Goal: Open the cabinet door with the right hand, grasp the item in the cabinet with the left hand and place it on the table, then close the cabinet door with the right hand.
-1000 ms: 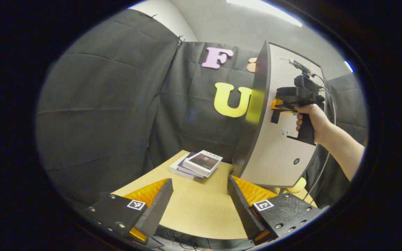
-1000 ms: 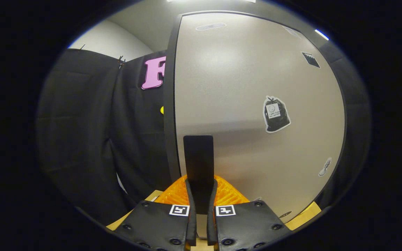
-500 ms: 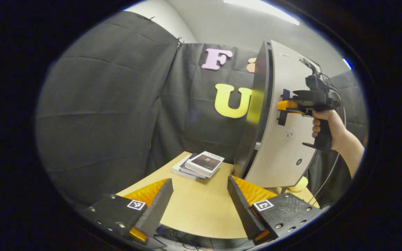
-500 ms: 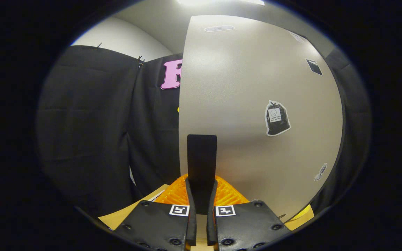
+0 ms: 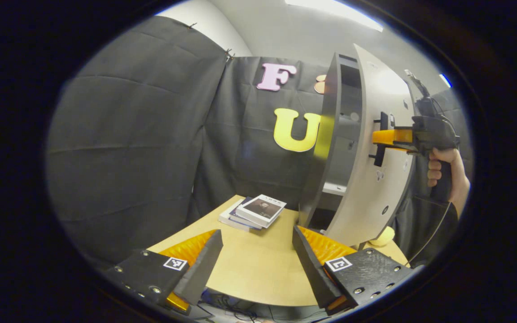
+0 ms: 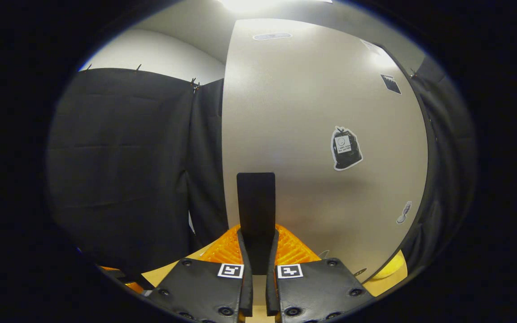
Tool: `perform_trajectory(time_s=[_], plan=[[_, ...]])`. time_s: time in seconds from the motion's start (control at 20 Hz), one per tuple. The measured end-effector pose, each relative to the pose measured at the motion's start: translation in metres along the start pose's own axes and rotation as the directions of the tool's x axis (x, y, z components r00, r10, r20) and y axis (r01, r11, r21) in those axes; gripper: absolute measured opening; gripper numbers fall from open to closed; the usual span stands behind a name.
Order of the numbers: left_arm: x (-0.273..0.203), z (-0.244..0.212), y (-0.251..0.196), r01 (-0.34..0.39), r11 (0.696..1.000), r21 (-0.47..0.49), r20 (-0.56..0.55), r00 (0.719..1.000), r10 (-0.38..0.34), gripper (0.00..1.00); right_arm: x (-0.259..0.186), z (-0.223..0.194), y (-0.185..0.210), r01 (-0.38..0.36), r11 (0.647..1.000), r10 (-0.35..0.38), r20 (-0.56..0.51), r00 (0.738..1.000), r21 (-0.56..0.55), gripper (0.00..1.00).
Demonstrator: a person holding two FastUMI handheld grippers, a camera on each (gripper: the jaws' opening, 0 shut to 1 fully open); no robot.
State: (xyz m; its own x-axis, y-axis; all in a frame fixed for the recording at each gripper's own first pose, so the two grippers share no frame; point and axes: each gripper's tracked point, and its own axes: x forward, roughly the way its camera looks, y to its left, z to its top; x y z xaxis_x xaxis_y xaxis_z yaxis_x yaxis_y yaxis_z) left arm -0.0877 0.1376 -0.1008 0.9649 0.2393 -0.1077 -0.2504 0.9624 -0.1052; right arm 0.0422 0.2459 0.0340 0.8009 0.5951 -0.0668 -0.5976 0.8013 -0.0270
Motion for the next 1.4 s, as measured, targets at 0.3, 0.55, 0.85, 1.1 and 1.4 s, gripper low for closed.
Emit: perform_trajectory(time_s=[0.3,0.55,0.85,1.1,1.4], plan=[[-0.026,-0.013,-0.012,-0.006,1.0,0.0,-0.008,1.0,0.006,0.95,-0.025,-0.001,-0.004,-0.068,0.997,0.068,0.003,0.998,0.035,0.13],[-0.022,-0.015,-0.035,0.029,0.999,-0.013,-0.026,0.999,-0.03,0.93,-0.053,-0.001,-0.016,-0.115,0.992,0.116,-0.007,0.993,0.058,0.13],[-0.011,0.0,-0.076,0.117,0.993,0.02,-0.014,0.993,-0.116,0.99,-0.094,-0.002,-0.043,-0.088,0.992,0.088,0.0,0.996,0.091,0.13],[0.003,0.002,-0.108,0.193,0.979,0.058,-0.031,0.981,-0.192,0.93,-0.134,-0.008,-0.075,-0.023,0.99,0.021,0.016,1.0,0.14,0.13],[0.015,0.003,-0.151,0.289,0.953,0.088,-0.04,0.957,-0.287,0.93,-0.177,-0.009,-0.124,0.152,0.98,-0.154,0.008,0.988,0.13,0.08]])
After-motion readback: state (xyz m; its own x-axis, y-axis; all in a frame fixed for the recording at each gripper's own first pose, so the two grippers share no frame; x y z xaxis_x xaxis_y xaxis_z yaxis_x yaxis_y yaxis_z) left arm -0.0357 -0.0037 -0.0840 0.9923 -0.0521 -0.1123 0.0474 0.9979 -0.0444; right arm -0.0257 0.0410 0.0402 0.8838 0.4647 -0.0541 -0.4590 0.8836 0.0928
